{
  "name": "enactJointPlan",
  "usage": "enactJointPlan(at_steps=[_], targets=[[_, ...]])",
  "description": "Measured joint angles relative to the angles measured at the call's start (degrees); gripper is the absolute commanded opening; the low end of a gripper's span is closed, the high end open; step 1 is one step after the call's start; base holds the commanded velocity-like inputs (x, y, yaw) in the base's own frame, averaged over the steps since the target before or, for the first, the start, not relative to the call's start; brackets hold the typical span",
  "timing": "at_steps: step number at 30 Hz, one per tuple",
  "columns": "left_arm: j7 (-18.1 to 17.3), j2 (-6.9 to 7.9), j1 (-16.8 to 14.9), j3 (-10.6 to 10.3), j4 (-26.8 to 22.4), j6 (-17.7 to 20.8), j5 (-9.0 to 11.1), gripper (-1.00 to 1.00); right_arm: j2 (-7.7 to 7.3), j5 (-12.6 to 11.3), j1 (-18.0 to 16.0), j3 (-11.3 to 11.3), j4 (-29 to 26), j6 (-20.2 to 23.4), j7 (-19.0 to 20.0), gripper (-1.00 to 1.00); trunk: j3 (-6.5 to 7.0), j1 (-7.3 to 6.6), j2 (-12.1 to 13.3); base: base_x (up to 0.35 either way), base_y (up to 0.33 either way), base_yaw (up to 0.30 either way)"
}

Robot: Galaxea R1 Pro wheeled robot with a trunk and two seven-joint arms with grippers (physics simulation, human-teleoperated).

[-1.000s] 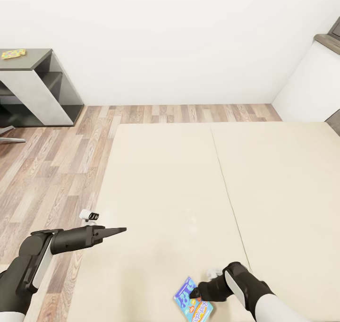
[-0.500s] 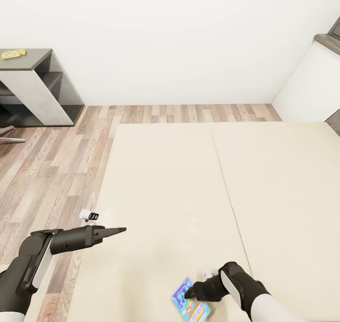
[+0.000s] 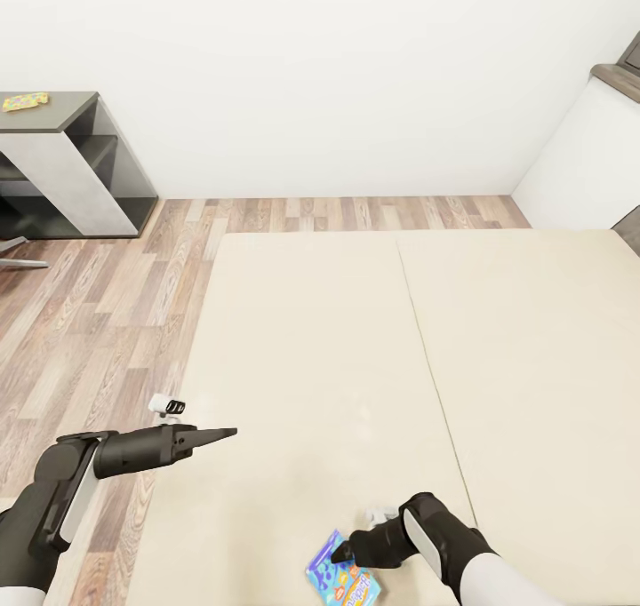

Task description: Put all the toys in the child's room - the three board games (two on the bed and one on the table), the two jigsaw puzzles on the table, and the tennis ball on the table - inside the toy box on the table in the child's room.

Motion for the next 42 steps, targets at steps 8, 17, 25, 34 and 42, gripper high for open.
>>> enactJointPlan(at_steps=[8, 17, 25, 34, 42], targets=[[0.00, 0.00, 0.00, 0.00, 0.00, 0.01, 0.00, 1.00, 0.35, -0.06, 0.00, 0.00, -0.08, 0.22, 0.09, 1.00, 0.00, 0.00, 0.00, 0.000, 0.000, 0.000], [0.00, 0.00, 0.00, 0.00, 0.00, 0.03, 0.00, 1.00, 0.75, -0.05, 0.00, 0.01, -0.18, 0.17, 0.07, 1.00, 0.00, 0.00, 0.00, 0.000, 0.000, 0.000], [0.00, 0.00, 0.00, 0.00, 0.00, 0.00, 0.00, 1.00, 1.01, 0.15, 0.00, 0.01, -0.34, -0.47, -0.60, 1.00, 0.00, 0.00, 0.00, 0.000, 0.000, 0.000], [0.00, 0.00, 0.00, 0.00, 0.00, 0.01, 0.00, 1.00, 1.04, 0.18, 0.00, -0.03, -0.31, -0.58, -0.90, 1.00, 0.00, 0.00, 0.00, 0.000, 0.000, 0.000], [0.00, 0.00, 0.00, 0.00, 0.00, 0.01, 0.00, 1.00, 1.03, 0.18, 0.00, -0.02, -0.20, -0.57, -1.02, 1.00, 0.00, 0.00, 0.00, 0.000, 0.000, 0.000]])
